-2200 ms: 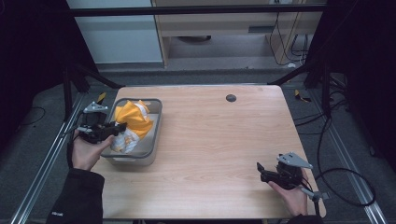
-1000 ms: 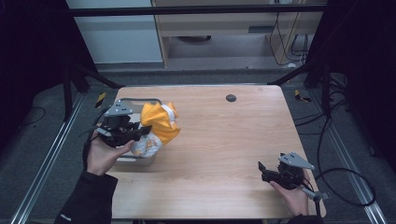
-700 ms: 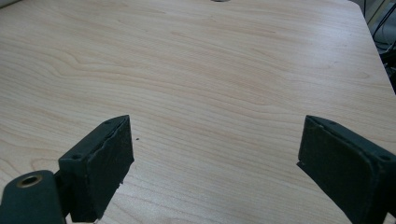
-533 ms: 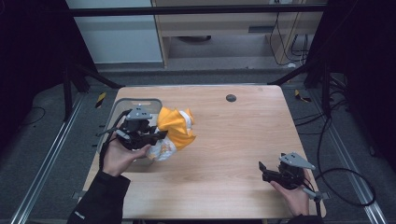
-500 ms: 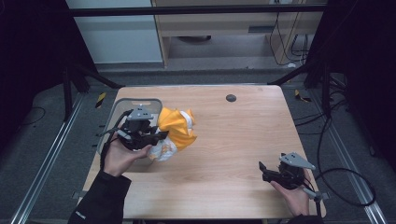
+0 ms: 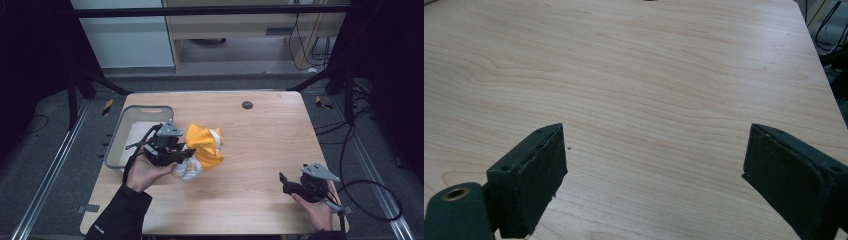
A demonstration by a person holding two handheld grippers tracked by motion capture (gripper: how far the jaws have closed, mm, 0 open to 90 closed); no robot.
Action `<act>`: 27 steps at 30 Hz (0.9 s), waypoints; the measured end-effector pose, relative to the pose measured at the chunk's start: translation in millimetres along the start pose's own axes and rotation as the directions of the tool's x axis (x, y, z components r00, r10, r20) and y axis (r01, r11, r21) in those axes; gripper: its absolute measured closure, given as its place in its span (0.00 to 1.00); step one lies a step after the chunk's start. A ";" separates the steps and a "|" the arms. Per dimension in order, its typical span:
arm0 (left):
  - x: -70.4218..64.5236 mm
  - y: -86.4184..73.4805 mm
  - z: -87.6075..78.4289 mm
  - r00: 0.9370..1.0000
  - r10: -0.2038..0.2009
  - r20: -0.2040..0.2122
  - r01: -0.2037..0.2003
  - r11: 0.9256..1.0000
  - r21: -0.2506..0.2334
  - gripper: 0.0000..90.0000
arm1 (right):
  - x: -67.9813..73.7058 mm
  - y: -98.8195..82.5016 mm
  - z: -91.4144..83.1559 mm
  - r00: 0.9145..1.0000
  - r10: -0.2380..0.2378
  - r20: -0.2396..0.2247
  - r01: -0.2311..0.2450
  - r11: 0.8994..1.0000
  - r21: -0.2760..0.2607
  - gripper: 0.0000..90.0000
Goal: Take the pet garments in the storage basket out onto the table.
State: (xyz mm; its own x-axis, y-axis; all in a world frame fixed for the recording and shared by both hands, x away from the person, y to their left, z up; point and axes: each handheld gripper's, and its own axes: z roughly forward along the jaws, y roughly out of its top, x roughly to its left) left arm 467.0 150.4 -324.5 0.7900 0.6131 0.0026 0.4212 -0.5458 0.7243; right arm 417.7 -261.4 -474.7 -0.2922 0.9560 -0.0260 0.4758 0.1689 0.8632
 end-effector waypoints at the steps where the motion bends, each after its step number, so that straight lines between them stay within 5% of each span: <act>1: 0.0 0.0 0.0 1.000 0.000 0.000 0.000 1.000 0.000 0.80 | -0.5 -0.1 0.0 1.000 0.000 0.000 0.000 1.000 -0.002 0.11; 27: -32.0 -15.0 72.7 0.990 0.080 0.114 -0.093 0.989 0.114 0.80 | -4.3 -2.1 1.2 1.000 0.002 0.022 -0.002 1.000 0.004 0.11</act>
State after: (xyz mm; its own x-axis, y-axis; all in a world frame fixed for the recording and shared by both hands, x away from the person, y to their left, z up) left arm 467.8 97.4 -385.6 0.8668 0.4983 -0.0188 0.3944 -0.6620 0.6373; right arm 418.9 -265.7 -476.9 -0.2731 0.9613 -0.0352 0.4794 0.1677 0.8614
